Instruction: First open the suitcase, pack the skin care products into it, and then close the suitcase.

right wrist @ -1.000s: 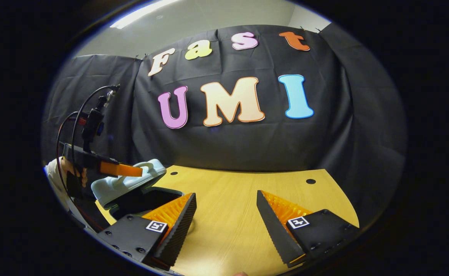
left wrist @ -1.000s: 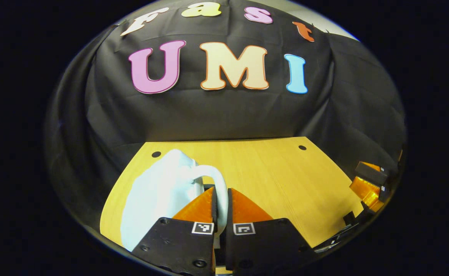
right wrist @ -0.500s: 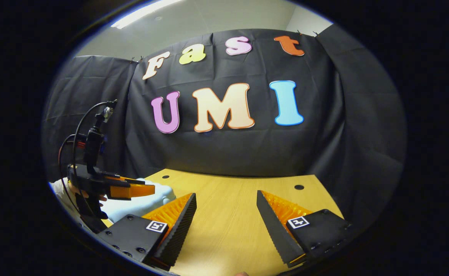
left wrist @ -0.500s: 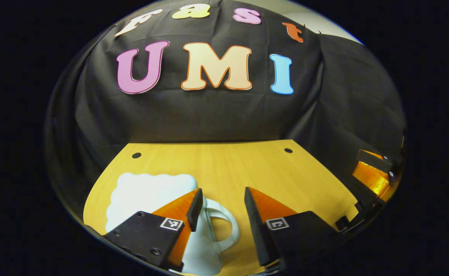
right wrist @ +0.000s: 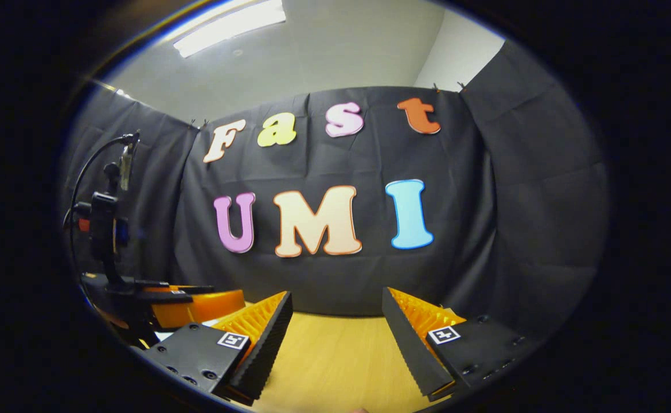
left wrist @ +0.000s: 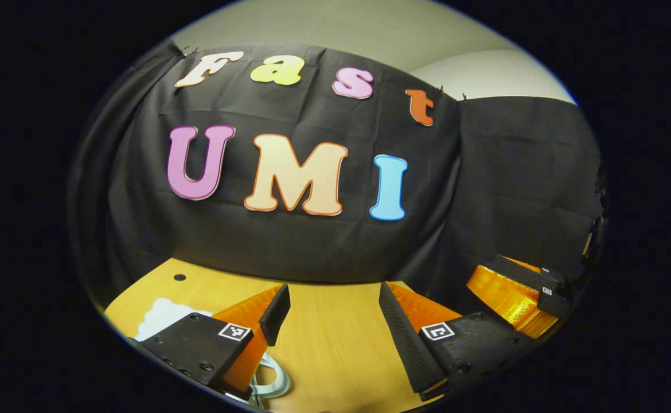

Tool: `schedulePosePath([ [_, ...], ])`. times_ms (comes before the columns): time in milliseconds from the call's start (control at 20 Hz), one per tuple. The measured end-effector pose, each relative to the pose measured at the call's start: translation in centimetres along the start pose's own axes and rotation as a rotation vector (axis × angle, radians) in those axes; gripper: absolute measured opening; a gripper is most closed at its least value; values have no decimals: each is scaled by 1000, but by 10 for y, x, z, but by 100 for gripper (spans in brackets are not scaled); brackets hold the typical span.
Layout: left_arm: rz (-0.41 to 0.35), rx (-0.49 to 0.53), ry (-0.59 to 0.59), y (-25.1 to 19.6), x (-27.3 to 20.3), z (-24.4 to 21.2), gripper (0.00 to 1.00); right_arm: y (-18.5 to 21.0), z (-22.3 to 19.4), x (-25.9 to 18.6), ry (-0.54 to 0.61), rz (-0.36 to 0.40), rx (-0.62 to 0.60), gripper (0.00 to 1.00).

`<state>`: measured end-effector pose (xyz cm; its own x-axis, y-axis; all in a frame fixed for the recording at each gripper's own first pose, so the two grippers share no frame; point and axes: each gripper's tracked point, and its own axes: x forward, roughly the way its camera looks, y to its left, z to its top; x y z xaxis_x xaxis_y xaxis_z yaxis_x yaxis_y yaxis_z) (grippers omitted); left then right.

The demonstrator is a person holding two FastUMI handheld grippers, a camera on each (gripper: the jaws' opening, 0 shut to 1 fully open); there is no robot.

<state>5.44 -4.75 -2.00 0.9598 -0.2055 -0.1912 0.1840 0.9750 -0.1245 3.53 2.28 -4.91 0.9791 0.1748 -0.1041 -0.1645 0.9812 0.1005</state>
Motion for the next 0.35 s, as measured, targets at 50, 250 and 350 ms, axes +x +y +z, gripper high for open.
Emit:
schedulePosePath([
  [50, -18, 25, -6, -6, -4, 6, 93, 4, 5, -7, -5, -3, -4, 97],
  [250, -85, 56, -47, -23, -21, 24, 94, 18, 25, -29, -34, -33, -10, 97],
  [350, -101, 73, -69, -25, -31, 34, 94, 24, 28, -41, -39, -43, -7, 97],
])
